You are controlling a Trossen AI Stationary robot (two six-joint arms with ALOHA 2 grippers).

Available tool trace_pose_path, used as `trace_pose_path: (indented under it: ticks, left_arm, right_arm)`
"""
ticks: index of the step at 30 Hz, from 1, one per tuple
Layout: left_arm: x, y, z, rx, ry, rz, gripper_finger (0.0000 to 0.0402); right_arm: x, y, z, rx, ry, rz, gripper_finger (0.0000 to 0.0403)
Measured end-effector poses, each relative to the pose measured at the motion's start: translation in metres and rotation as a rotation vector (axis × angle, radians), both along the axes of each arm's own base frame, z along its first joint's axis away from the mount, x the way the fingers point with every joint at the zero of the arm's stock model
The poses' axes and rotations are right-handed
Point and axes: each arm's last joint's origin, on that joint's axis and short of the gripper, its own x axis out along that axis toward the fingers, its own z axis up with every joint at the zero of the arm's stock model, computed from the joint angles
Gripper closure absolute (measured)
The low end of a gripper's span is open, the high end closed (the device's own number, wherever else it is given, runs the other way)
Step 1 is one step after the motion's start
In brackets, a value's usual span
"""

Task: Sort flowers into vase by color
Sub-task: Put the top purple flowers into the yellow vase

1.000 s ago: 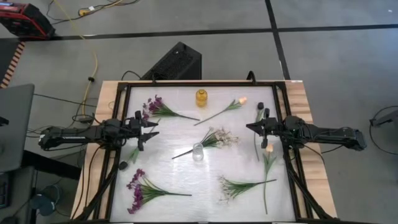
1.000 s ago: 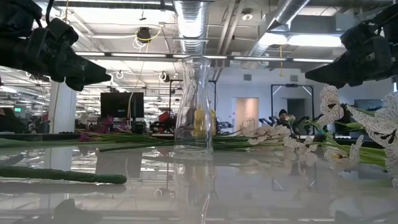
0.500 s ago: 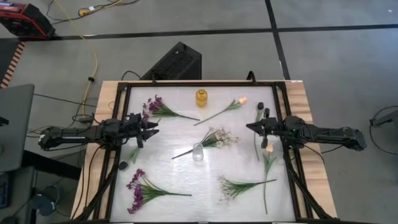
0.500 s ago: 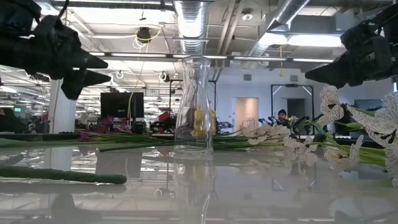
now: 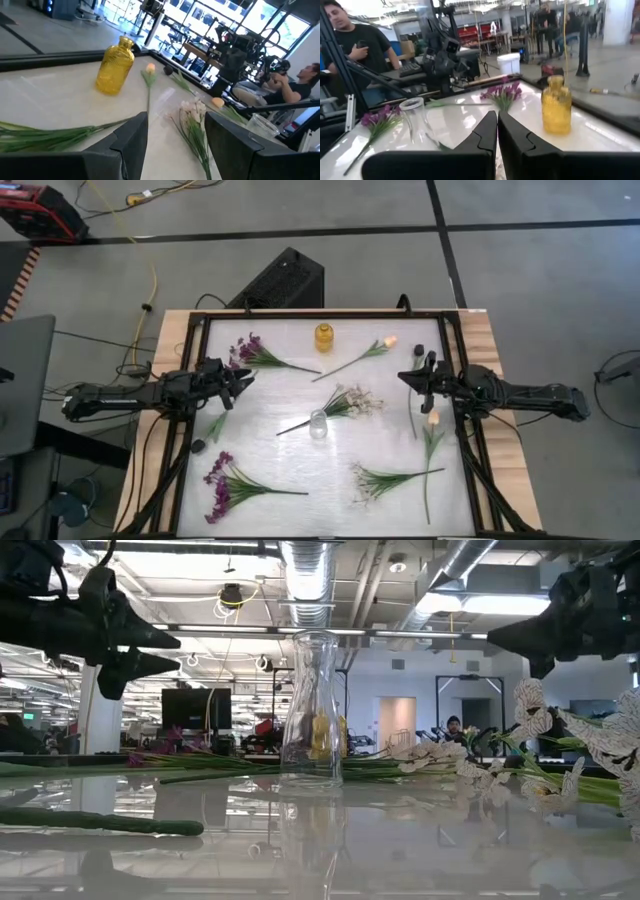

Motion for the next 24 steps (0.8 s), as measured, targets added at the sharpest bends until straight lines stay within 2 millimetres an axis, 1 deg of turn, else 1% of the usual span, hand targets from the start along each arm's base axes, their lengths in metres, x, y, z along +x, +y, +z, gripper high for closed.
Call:
trace_pose_path:
  ticks: [2,6,10,13,16,18,21,24]
  left_arm:
    - [0.0,0.0,0.0,0.008,-0.001,-0.018,0.0216]
    - [0.001,-0.004,0.001,0.055,0.007,-0.142,0.0216]
    - [0.002,-0.006,0.001,0.086,0.017,-0.198,0.0216]
    - [0.003,-0.008,-0.001,0.125,0.05,-0.221,0.0216]
    - [0.006,-0.01,-0.005,0.147,0.098,-0.238,0.0216]
    - [0.008,-0.011,-0.008,0.151,0.131,-0.247,0.0216]
    - [0.01,-0.01,-0.012,0.152,0.18,-0.227,0.0216]
    - [0.012,-0.01,-0.016,0.149,0.222,-0.217,0.0216]
  right_arm:
    - [0.002,0.0,-0.002,0.02,0.023,0.005,0.0359]
    - [0.007,-0.001,-0.002,0.044,0.077,0.01,0.0359]
    - [0.017,-0.002,0.009,0.057,0.136,0.008,0.0359]
    - [0.029,-0.003,0.022,0.048,0.187,0.01,0.0359]
    - [0.046,-0.005,0.036,0.043,0.244,0.014,0.0359]
    - [0.061,-0.007,0.047,0.048,0.292,0.016,0.0359]
    - [0.088,-0.01,0.063,0.047,0.383,0.019,0.0359]
    - [0.119,-0.014,0.08,0.012,0.485,0.028,0.0359]
